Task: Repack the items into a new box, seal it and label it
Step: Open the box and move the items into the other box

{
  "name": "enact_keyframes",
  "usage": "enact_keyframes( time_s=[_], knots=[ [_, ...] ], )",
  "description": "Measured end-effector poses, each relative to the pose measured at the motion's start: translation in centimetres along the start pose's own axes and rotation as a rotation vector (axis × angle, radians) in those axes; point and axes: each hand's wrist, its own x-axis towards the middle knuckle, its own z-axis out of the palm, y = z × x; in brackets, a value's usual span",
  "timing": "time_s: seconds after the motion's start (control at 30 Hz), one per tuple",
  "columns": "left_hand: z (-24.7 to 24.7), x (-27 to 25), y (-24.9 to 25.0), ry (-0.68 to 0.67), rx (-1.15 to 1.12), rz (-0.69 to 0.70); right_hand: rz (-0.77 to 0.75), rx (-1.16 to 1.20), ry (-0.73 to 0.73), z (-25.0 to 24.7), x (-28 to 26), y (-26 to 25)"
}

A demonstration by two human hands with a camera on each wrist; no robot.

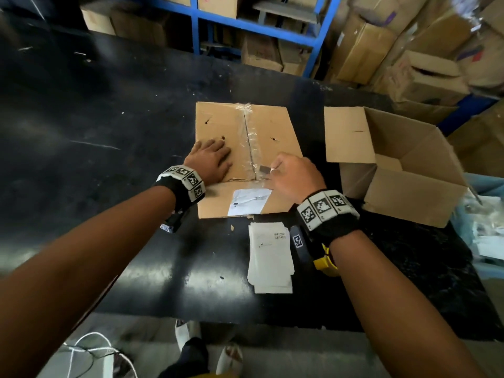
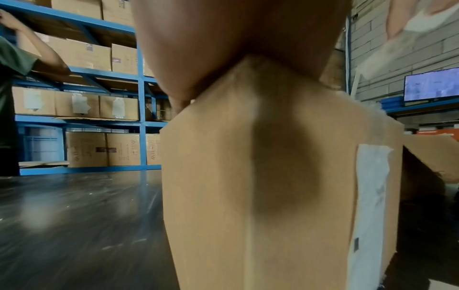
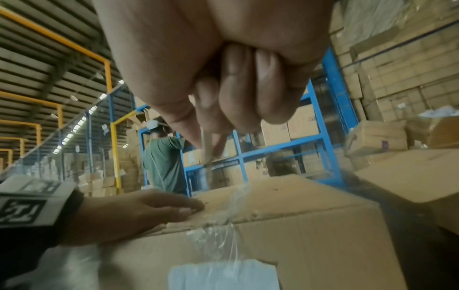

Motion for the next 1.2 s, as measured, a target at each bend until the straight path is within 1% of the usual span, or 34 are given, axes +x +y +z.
enact_keyframes(
  time_s=[0.03,0.07,0.13,0.17,0.27,0.37,0.43,0.5,0.63,0.73,0.8,0.9,0.97,1.03,1.13,1.17,1.2],
  knots=[
    [-0.1,-0.7,-0.1,0.004,-0.035,0.02,-0.002,0.027,0.006,-0.1,-0.3,0.3],
    [-0.2,-1.4,-0.3,0.023,-0.074,0.05,-0.012,0.043,-0.019,0.2,-0.7,0.5],
    [-0.3,-2.6,-0.8,0.072,-0.166,0.109,-0.041,0.079,-0.145,1.9,-1.2,1.2],
    [-0.3,-3.1,-1.2,0.081,-0.205,0.114,-0.052,0.108,-0.218,3.3,-1.4,1.5],
    [-0.2,-4.1,-1.8,0.043,-0.262,0.049,-0.075,0.146,-0.386,8.3,-1.8,2.0],
    [-0.3,-4.8,-1.4,-0.016,-0.249,0.016,-0.073,0.102,-0.515,13.4,-1.9,2.0],
    [-0.4,-5.1,-0.9,-0.022,-0.203,0.025,-0.067,0.065,-0.536,16.3,-1.9,2.1],
    [-0.4,-5.2,-0.8,0.0,-0.151,0.062,-0.067,0.026,-0.532,18.4,-1.9,2.3],
    [0.0,-5.0,-1.8,0.045,-0.068,0.181,-0.088,-0.018,-0.52,20.2,-1.5,2.0],
    [0.2,-4.4,-3.0,0.071,-0.026,0.288,-0.091,-0.04,-0.454,19.6,-0.5,1.6],
    [-0.2,-3.7,-3.8,0.048,0.019,0.339,-0.082,0.009,-0.404,17.9,0.3,1.0],
    [-1.2,-2.9,-4.9,0.0,0.05,0.382,-0.097,0.129,-0.331,13.5,1.3,-0.5],
    [-1.5,-2.5,-5.7,0.02,0.038,0.427,-0.091,0.231,-0.292,9.9,1.9,-2.1],
    [-1.5,-2.2,-6.0,0.049,0.053,0.482,-0.11,0.288,-0.193,6.4,2.9,-3.4],
    [-1.8,-1.7,-6.5,0.046,0.147,0.57,-0.123,0.179,0.002,3.3,6.4,-3.3],
    [-1.9,-1.5,-6.8,0.051,0.17,0.606,-0.11,0.102,0.038,2.9,7.9,-2.7],
    [-2.2,-1.3,-7.3,0.057,0.181,0.638,-0.101,-0.01,0.031,2.7,9.4,-2.0]
  ],
)
